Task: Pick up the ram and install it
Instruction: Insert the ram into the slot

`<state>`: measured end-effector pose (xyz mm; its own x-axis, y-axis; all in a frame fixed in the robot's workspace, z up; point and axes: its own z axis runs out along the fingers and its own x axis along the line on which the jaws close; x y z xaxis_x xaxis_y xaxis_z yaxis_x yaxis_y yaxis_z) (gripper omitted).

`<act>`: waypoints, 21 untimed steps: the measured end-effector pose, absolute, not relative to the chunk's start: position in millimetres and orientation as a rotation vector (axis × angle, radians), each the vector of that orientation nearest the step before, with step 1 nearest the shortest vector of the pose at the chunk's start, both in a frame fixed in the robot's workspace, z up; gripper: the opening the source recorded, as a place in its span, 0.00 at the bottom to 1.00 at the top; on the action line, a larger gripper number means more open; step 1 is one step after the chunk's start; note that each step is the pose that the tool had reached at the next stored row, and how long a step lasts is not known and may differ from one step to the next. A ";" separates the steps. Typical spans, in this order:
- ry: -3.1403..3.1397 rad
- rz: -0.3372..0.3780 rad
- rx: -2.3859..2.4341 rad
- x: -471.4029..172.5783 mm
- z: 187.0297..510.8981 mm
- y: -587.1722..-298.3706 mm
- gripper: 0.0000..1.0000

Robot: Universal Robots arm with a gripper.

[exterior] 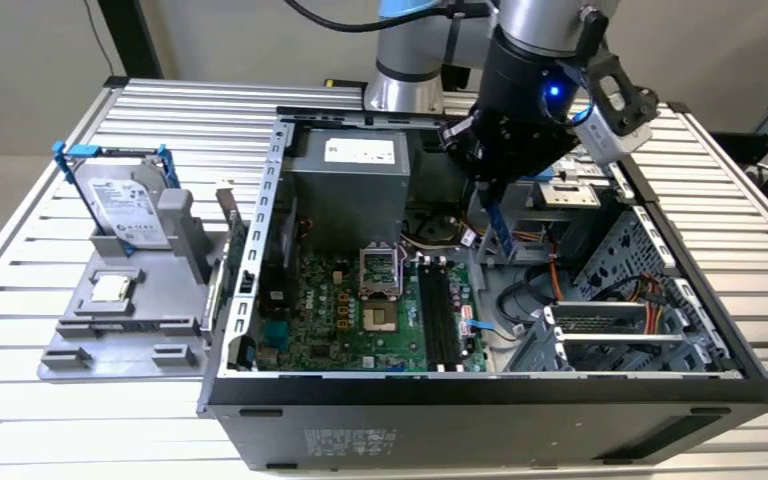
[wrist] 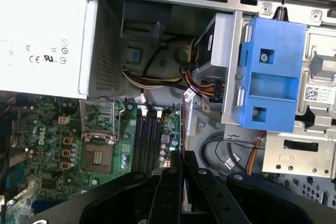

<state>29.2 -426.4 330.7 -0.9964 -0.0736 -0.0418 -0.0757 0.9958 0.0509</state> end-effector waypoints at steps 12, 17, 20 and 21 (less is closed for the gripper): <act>3.099 0.079 -0.010 27.6 308.8 -426.0 0.00; 3.099 0.079 -0.006 20.9 299.6 -426.3 0.00; 3.099 0.079 -0.007 13.8 294.3 -429.4 0.00; 3.099 0.079 -0.004 12.7 292.5 -430.2 0.00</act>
<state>12.7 -430.2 292.5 -0.9991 -0.0016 -0.0418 -0.0037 0.9987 0.0506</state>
